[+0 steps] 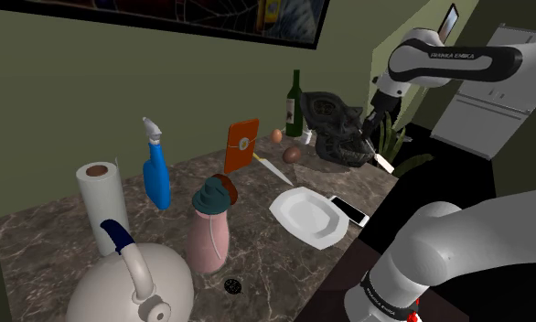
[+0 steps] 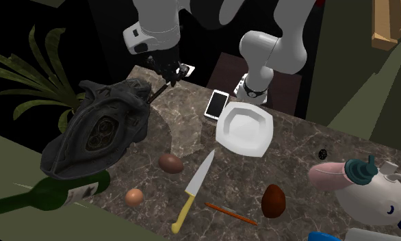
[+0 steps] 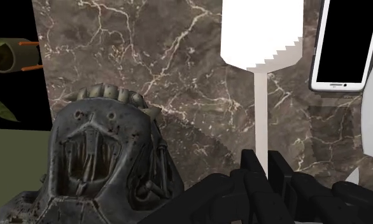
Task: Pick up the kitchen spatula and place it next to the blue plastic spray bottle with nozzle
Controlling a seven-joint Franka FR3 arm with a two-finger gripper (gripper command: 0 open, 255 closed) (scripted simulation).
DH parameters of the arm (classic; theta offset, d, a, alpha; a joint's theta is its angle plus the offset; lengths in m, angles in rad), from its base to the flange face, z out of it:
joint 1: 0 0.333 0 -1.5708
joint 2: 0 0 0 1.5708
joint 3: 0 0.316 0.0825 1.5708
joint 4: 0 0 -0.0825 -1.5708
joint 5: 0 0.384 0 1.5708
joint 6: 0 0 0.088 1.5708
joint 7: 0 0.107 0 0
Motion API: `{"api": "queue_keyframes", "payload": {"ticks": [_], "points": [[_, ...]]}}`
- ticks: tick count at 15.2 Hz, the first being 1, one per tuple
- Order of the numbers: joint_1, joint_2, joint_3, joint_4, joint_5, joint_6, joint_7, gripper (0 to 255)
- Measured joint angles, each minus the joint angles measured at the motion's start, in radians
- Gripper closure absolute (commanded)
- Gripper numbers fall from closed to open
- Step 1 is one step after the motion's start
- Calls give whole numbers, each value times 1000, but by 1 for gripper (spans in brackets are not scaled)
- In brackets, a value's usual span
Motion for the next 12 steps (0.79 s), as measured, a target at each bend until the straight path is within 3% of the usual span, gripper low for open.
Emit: {"api": "queue_keyframes", "payload": {"ticks": [12], "points": [[16, 19, 32, 174, 30, -157, -5, 255]]}}
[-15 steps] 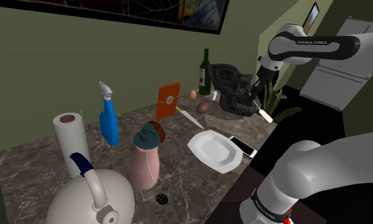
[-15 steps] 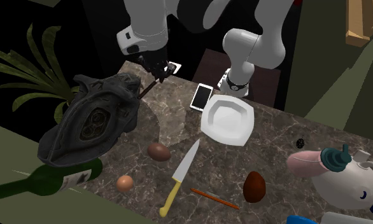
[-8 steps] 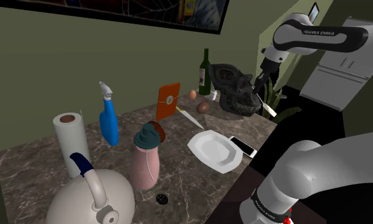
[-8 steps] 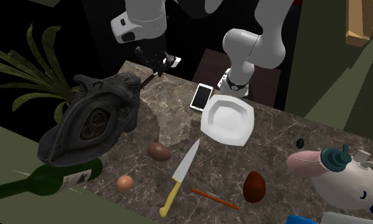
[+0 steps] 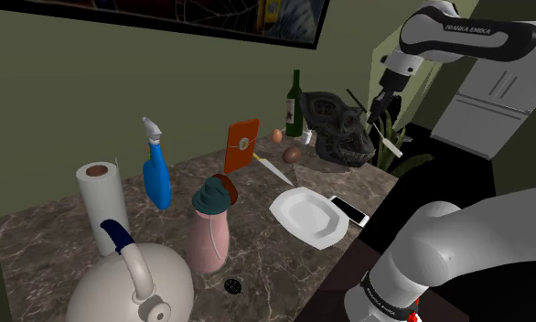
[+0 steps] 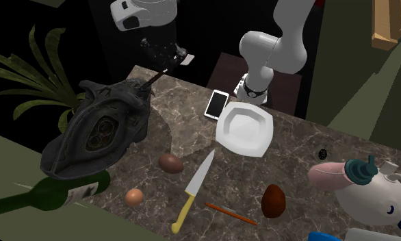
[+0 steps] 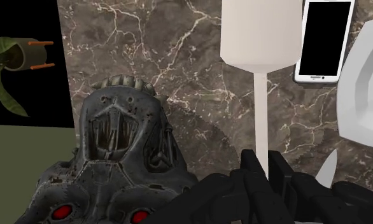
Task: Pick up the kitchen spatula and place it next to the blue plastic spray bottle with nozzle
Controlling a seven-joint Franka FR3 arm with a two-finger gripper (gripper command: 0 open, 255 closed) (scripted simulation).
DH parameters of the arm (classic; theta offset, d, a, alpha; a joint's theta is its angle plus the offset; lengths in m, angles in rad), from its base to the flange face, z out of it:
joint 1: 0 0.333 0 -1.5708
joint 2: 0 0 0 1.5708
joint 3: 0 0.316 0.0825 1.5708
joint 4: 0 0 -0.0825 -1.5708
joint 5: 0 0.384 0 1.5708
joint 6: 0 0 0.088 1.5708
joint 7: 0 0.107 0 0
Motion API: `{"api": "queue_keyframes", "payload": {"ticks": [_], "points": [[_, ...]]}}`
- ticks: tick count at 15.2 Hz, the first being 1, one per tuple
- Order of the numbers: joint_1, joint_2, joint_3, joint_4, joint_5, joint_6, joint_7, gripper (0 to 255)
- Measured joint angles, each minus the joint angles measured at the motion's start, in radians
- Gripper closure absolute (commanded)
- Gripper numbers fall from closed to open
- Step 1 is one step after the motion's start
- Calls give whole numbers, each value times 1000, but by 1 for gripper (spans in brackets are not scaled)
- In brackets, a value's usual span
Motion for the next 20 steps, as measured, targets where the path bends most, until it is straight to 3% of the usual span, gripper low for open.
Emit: {"api": "queue_keyframes", "payload": {"ticks": [9, 20], "points": [[13, 35, 11, 144, 20, -110, -11, 255], [79, 65, 200, 126, 109, -93, 225, 255]]}}
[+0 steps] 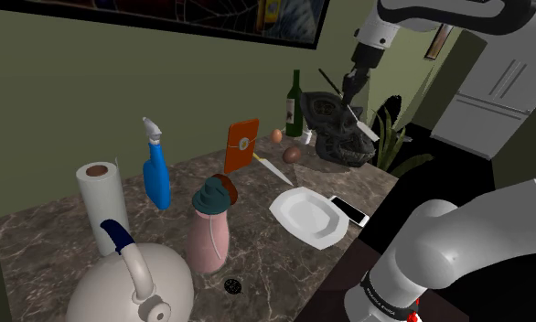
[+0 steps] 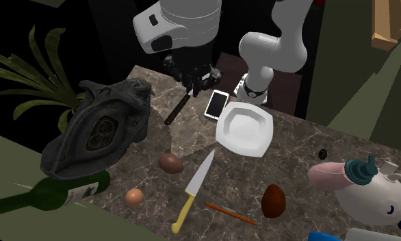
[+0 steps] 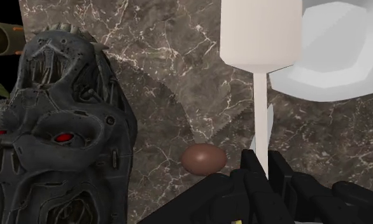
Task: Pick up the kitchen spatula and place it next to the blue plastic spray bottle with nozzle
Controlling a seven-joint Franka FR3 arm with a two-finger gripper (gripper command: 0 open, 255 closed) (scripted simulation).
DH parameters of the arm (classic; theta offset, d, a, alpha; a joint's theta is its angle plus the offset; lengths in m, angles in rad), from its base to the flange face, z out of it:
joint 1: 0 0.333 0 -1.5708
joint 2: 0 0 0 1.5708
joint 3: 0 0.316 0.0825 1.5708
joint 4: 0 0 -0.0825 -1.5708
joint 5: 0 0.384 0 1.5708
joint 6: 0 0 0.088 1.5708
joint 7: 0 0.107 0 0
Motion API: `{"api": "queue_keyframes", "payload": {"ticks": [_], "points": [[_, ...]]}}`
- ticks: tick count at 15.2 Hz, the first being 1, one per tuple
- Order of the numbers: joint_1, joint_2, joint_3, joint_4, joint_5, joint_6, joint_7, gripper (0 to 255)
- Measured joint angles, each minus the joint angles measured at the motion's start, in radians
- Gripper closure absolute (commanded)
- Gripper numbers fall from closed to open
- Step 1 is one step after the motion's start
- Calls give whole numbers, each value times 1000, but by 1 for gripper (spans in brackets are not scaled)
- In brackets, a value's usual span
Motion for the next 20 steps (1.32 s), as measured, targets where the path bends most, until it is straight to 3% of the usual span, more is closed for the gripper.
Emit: {"api": "queue_keyframes", "payload": {"ticks": [7, 15, 20], "points": [[52, 76, 107, 37, 57, 27, 146, 255], [113, 221, 214, 158, 107, 46, 302, 255], [153, 351, 279, 293, 124, 40, 403, 255]]}}
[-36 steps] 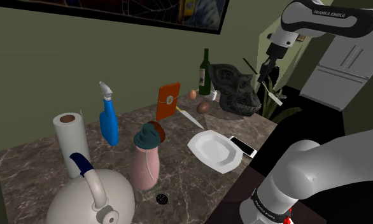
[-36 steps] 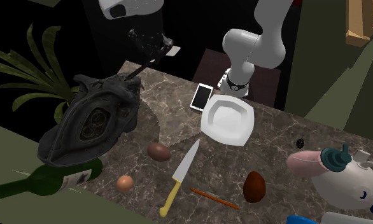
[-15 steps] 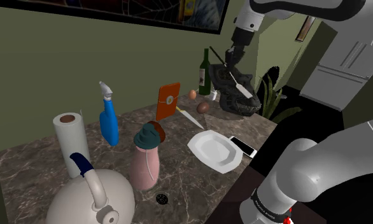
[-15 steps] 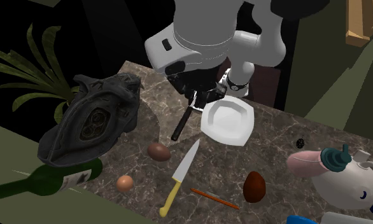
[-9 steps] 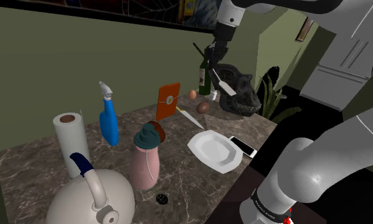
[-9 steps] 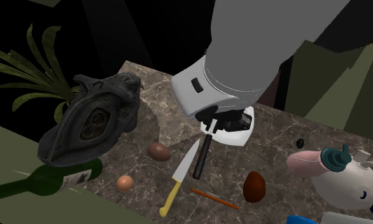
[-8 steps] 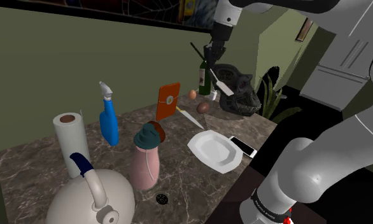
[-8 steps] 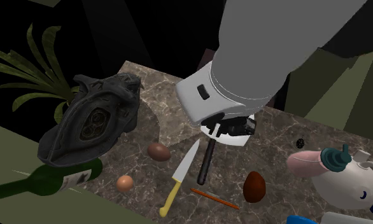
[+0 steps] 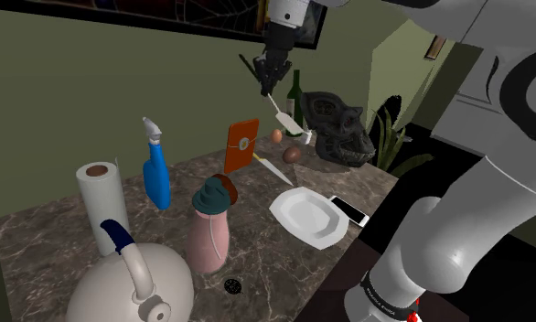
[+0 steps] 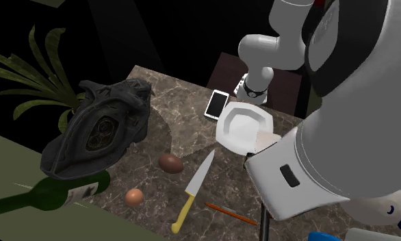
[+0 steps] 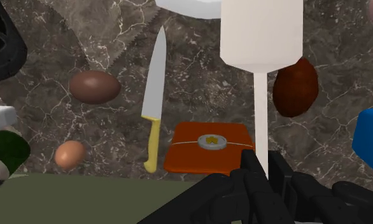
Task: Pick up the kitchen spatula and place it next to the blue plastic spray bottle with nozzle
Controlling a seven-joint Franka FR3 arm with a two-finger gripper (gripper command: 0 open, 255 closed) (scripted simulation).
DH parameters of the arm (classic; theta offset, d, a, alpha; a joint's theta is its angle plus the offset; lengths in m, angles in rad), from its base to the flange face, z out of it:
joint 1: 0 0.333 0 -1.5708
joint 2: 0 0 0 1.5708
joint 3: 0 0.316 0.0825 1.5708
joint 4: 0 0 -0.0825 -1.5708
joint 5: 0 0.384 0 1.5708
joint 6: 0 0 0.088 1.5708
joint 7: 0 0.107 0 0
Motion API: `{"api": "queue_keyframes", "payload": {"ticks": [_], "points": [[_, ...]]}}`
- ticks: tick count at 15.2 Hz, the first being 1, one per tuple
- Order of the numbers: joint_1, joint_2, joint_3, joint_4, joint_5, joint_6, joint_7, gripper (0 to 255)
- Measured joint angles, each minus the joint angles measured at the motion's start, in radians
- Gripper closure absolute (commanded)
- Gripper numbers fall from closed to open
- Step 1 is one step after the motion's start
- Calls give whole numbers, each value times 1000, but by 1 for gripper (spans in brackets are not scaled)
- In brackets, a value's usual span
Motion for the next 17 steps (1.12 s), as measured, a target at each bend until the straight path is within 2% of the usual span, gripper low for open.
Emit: {"api": "queue_keyframes", "payload": {"ticks": [5, 11, 13, 17], "points": [[39, 140, 52, 156, 0, -17, 91, 255], [91, 328, 100, 392, -17, -68, 188, 255], [96, 337, 103, 389, -18, -56, 197, 255], [96, 319, 104, 311, -17, 5, 199, 255]]}}
